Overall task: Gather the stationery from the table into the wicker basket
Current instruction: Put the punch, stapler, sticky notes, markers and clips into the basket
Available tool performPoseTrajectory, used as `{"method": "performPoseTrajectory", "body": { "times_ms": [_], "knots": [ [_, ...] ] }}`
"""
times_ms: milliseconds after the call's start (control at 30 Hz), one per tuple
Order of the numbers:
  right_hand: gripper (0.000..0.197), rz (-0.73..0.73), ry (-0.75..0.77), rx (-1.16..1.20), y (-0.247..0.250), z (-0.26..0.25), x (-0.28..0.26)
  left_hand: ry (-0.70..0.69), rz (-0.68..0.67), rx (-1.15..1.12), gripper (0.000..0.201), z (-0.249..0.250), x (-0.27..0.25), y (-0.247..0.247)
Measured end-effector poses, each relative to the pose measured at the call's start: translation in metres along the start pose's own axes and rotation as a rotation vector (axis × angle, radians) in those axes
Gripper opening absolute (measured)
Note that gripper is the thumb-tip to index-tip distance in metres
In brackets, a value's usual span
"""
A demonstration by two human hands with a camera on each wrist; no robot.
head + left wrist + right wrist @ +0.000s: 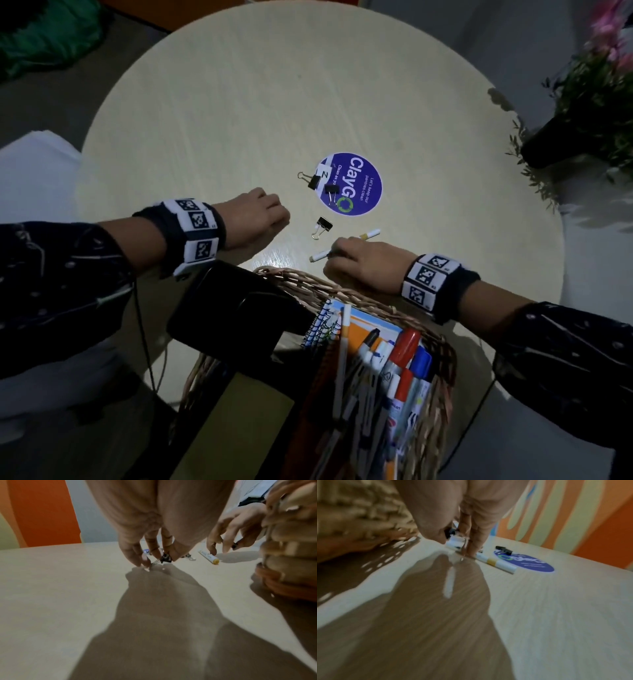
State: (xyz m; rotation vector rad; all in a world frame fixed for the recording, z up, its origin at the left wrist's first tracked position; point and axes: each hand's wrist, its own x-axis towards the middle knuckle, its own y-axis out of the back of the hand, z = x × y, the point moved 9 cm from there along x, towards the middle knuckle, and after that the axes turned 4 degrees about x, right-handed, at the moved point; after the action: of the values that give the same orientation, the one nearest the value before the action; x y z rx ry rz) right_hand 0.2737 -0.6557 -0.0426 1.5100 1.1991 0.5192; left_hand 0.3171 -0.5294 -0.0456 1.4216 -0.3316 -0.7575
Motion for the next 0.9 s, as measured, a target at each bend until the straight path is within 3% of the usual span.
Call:
{"method": "performPoseTrajectory", "body": {
  "times_ms": [100, 200, 333, 400, 467, 600, 800, 900],
  "knots": [
    [0.029, 0.054, -0.107, 0.008, 0.016, 0.021, -0.003, 0.132, -0.115, -0.100, 0.034, 0.000, 0.023, 0.002],
    [0.021, 0.073, -0.265, 0.143, 0.023, 0.040, 0.001, 0.229, -0.094, -0.284, 0.034, 0.004, 0.048, 0.008],
    [0.030, 0.051, -0.291, 0.031, 0.008, 0.047, 0.005, 0.318, -0.081, -0.463, 0.035, -0.004, 0.063, 0.012],
    [0.023, 0.042, -0.291, 0.037, -0.001, 0.046, 0.005, 0.304, -0.107, -0.445, 0.039, -0.001, 0.065, 0.017],
    [0.015, 0.061, -0.301, 0.095, -0.005, 0.047, 0.005, 0.208, -0.136, -0.282, 0.039, 0.008, 0.067, 0.016],
    [0.017, 0.016, -0.329, 0.141, -0.007, 0.048, 0.000, 0.045, -0.174, -0.135, 0.052, 0.027, 0.075, -0.002],
    [0.044, -0.019, -0.184, 0.018, 0.007, 0.038, -0.007, 0.056, -0.133, -0.200, 0.027, 0.033, 0.077, -0.010],
    [0.033, 0.103, -0.293, 0.139, 0.031, 0.057, -0.006, 0.103, -0.133, -0.216, 0.029, 0.030, 0.075, -0.014]
  ]
}}
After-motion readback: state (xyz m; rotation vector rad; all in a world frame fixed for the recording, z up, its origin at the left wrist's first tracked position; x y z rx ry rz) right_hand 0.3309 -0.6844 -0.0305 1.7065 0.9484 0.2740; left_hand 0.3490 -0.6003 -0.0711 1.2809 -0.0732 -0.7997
